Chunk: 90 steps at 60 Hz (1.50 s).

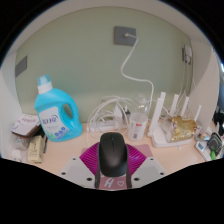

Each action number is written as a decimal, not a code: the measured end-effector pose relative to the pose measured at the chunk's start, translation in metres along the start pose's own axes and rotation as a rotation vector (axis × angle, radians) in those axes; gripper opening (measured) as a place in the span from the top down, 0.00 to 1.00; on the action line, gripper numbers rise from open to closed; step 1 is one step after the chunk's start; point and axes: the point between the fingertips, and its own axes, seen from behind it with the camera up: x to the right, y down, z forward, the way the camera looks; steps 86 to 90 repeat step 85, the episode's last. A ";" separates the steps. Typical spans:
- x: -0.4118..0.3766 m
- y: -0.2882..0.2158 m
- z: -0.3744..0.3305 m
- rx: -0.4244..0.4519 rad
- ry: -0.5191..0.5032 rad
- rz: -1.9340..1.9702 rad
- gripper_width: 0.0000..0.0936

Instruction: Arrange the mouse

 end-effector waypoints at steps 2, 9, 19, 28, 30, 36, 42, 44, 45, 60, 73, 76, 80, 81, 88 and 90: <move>0.008 0.021 0.011 -0.040 0.006 -0.007 0.63; 0.023 0.073 0.033 -0.126 0.021 -0.025 0.62; 0.024 0.099 0.039 -0.187 -0.005 -0.012 0.48; 0.026 0.084 0.017 -0.158 0.007 -0.044 0.07; 0.024 0.078 0.008 -0.148 0.002 -0.046 0.11; 0.020 0.059 -0.032 -0.110 0.007 -0.065 0.08; 0.014 0.043 -0.084 -0.069 0.016 -0.073 0.09; 0.012 0.041 -0.102 -0.057 0.017 -0.073 0.09; 0.012 0.040 -0.111 -0.053 0.019 -0.073 0.09; 0.009 0.046 -0.228 -0.014 0.042 -0.097 0.09; 0.010 0.055 -0.275 0.005 0.052 -0.098 0.09; 0.011 0.055 -0.280 0.010 0.056 -0.104 0.09; 0.012 0.052 -0.285 0.018 0.058 -0.116 0.09; 0.012 0.051 -0.286 0.021 0.057 -0.117 0.09; 0.010 0.050 -0.286 0.023 0.060 -0.120 0.10; 0.010 0.050 -0.286 0.023 0.060 -0.120 0.10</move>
